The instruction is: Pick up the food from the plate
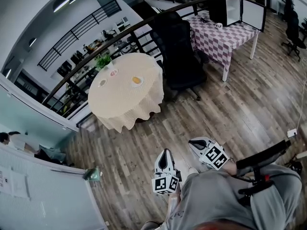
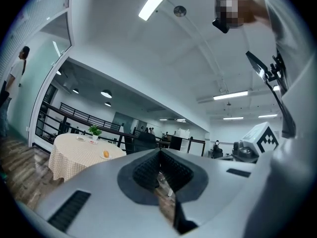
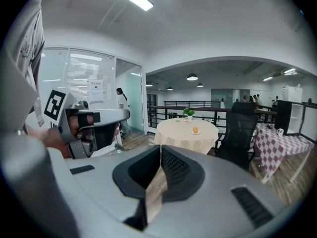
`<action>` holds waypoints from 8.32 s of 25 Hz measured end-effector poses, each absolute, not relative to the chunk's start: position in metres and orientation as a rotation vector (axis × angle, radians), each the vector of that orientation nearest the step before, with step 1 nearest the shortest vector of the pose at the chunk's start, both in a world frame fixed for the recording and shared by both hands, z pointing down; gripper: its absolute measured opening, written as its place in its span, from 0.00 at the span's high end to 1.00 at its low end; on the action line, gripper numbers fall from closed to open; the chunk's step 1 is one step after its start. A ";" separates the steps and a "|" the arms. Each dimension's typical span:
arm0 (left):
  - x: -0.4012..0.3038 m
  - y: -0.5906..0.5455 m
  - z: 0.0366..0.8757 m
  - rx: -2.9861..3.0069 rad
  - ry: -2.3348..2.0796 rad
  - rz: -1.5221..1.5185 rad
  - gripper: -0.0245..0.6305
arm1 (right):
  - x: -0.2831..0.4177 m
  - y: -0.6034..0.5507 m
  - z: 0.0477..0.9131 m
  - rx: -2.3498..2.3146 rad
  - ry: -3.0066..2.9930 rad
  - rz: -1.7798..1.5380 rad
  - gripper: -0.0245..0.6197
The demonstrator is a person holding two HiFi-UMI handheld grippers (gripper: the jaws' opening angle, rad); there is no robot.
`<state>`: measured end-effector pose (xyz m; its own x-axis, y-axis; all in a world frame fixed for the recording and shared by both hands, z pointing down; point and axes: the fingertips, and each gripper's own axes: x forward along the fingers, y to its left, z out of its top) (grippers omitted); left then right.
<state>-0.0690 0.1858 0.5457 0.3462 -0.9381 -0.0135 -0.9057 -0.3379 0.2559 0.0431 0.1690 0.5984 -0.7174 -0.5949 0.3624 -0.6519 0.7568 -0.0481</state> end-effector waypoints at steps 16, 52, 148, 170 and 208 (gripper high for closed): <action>-0.124 0.107 0.566 2.460 -1.568 -0.193 0.95 | 0.038 0.105 0.606 1.232 -2.552 0.314 0.94; -0.268 -0.180 0.564 2.133 -2.014 -0.167 0.95 | -0.131 -0.289 0.583 0.901 -2.889 0.217 0.94; -0.321 -0.401 0.502 2.351 -1.947 -0.350 0.95 | -0.260 -0.540 0.651 0.768 -2.361 0.298 0.46; -0.372 -0.380 0.524 2.168 -2.087 -0.340 0.95 | -0.324 -0.625 0.817 0.642 -2.022 0.365 0.46; -0.403 -0.404 0.535 2.065 -2.116 -0.230 0.95 | -0.333 -0.690 0.968 0.509 -1.838 0.368 0.46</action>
